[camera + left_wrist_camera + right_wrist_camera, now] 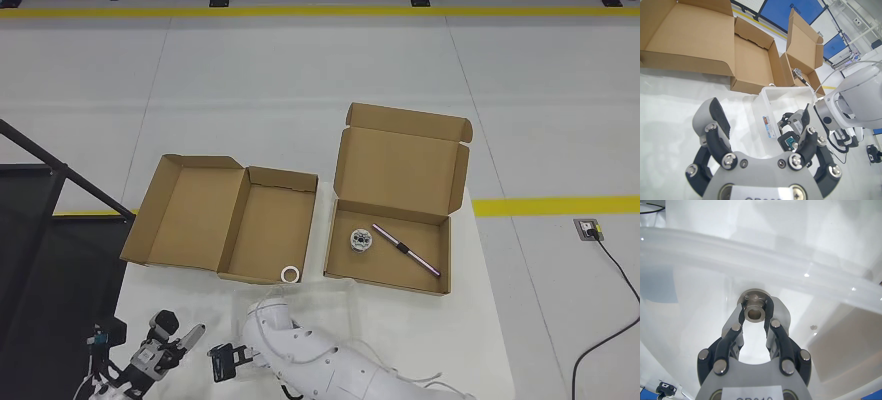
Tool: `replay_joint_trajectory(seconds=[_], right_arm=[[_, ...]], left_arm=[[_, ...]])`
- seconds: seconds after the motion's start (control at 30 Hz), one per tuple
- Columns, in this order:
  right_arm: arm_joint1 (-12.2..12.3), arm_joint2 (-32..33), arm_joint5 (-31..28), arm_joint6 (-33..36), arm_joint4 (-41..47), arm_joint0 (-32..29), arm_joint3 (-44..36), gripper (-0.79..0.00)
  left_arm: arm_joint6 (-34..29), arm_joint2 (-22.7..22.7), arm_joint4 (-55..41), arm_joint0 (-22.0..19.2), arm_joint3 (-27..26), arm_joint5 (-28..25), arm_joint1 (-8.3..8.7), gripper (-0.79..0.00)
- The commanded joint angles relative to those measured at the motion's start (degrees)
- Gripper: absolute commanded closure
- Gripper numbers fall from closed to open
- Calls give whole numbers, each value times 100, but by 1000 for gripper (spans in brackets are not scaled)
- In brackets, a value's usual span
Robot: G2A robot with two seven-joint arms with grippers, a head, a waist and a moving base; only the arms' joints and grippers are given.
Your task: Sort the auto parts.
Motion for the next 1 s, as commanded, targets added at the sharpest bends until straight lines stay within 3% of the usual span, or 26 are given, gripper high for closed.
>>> replay_joint_trajectory(seconds=[0.0,0.03,0.23,0.4,0.53,0.63,0.77,0.87,0.97], right_arm=[[-1,25,40,15,-20,-6,1,-89],[0,32,53,25,-34,-12,0,0],[77,130,147,-155,-263,-6,-190,0],[395,312,204,-562,-856,-129,-814,0],[763,688,292,-367,-1342,-371,-1774,0],[1093,1091,191,246,-1679,-884,-3279,0],[1395,1431,8,548,-2271,-1523,-4662,0],[1547,1661,-128,325,-2693,-1766,-5159,0],[1596,1877,-113,32,-2861,-1741,-5145,0]], left_arm=[[-4,0,-7,1,0,-4,1,-785],[-5,1,-7,2,-1,-4,1,-785],[3,-9,-2,7,-7,-10,3,-785],[-51,-141,-125,37,-32,-55,18,-785],[-107,-244,-210,81,2,-105,29,-785],[-102,-102,-91,36,32,-109,21,-785],[-29,14,-9,2,-8,4,6,-785],[-7,21,14,0,-5,19,5,-785],[16,14,11,4,-6,21,5,-785]])
